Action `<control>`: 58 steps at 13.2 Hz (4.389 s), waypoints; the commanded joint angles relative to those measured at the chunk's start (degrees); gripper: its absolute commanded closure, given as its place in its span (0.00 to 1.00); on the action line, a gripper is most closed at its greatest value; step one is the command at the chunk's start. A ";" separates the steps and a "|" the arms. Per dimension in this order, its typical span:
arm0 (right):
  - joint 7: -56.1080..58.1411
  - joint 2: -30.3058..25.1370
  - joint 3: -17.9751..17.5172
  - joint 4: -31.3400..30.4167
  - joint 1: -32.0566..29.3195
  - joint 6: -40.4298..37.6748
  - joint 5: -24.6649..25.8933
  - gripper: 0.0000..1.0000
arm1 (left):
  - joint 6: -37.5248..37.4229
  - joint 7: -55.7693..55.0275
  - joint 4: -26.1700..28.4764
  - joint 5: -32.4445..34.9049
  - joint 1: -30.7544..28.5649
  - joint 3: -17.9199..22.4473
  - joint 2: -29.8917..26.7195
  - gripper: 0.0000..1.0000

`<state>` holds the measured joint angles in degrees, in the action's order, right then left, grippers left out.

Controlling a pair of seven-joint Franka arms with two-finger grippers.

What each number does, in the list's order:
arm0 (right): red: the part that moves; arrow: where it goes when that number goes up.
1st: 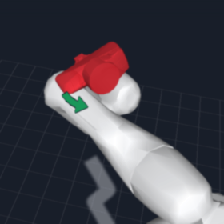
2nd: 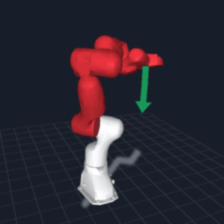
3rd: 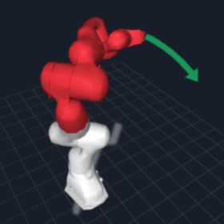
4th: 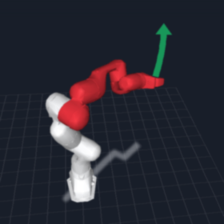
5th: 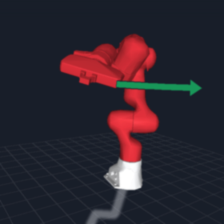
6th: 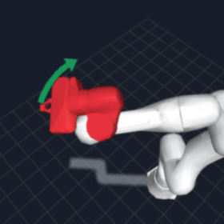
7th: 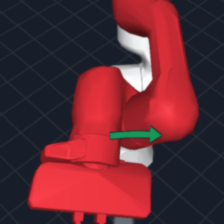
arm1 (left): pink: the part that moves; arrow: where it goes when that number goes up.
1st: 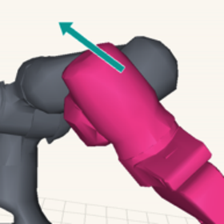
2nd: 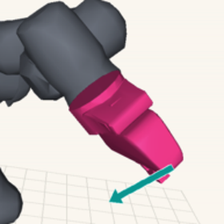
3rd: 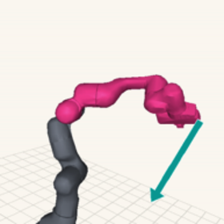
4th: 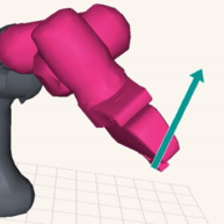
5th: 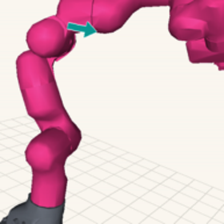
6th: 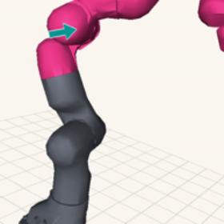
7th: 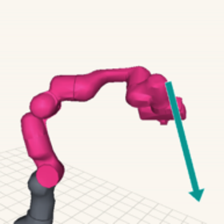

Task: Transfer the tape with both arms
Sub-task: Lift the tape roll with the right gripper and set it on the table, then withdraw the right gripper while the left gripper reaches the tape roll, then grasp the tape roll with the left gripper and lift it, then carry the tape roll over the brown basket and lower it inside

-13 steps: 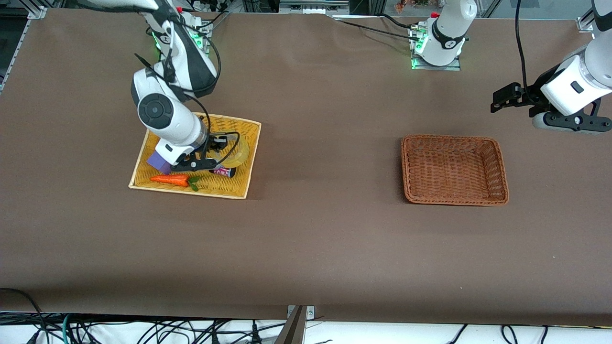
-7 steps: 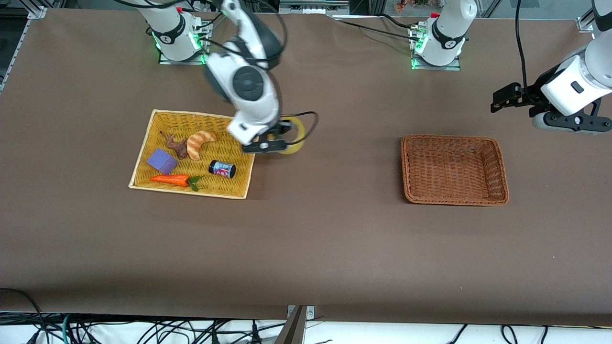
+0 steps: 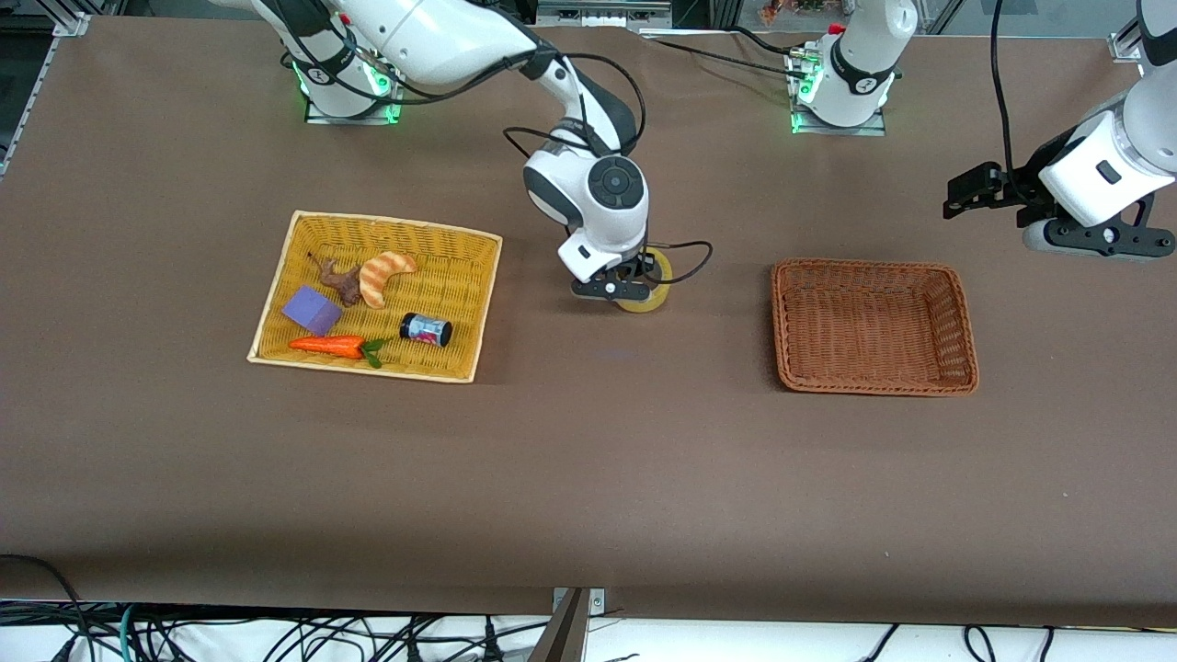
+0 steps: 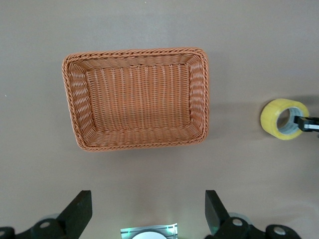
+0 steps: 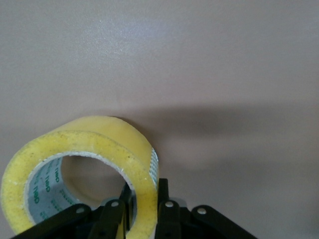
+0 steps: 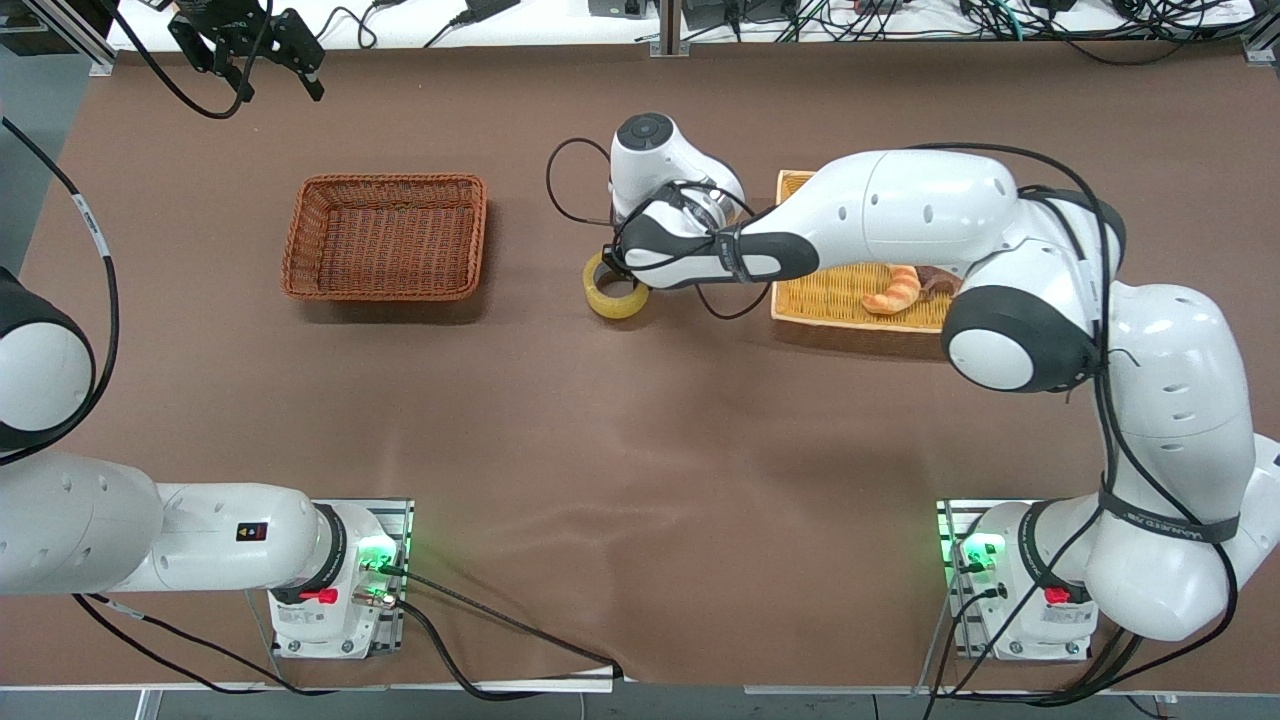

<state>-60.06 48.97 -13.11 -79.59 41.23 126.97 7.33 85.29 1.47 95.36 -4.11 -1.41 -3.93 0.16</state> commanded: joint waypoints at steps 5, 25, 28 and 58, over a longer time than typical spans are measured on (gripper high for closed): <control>-0.14 -2.20 0.36 4.44 -2.20 -6.87 0.66 0.00 | 2.77 0.64 -1.49 2.62 -0.44 -0.12 4.85 0.00; 61.20 -49.41 13.99 -16.91 -32.27 -36.09 -6.46 0.00 | 40.29 -41.80 10.62 2.61 7.54 -23.23 26.64 0.00; 61.21 -49.50 13.90 -16.74 -32.36 -35.91 -5.84 0.00 | 46.71 -48.39 15.99 7.36 9.14 -25.50 27.08 0.00; 61.03 -45.37 14.16 -17.35 -32.09 -33.28 -5.75 0.00 | 55.87 -67.48 17.41 25.82 8.53 -27.10 35.79 1.00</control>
<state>0.56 4.30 1.71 -96.15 9.63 93.47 1.01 141.78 -64.83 113.28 21.00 7.60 -30.66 36.68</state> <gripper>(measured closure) 0.000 0.722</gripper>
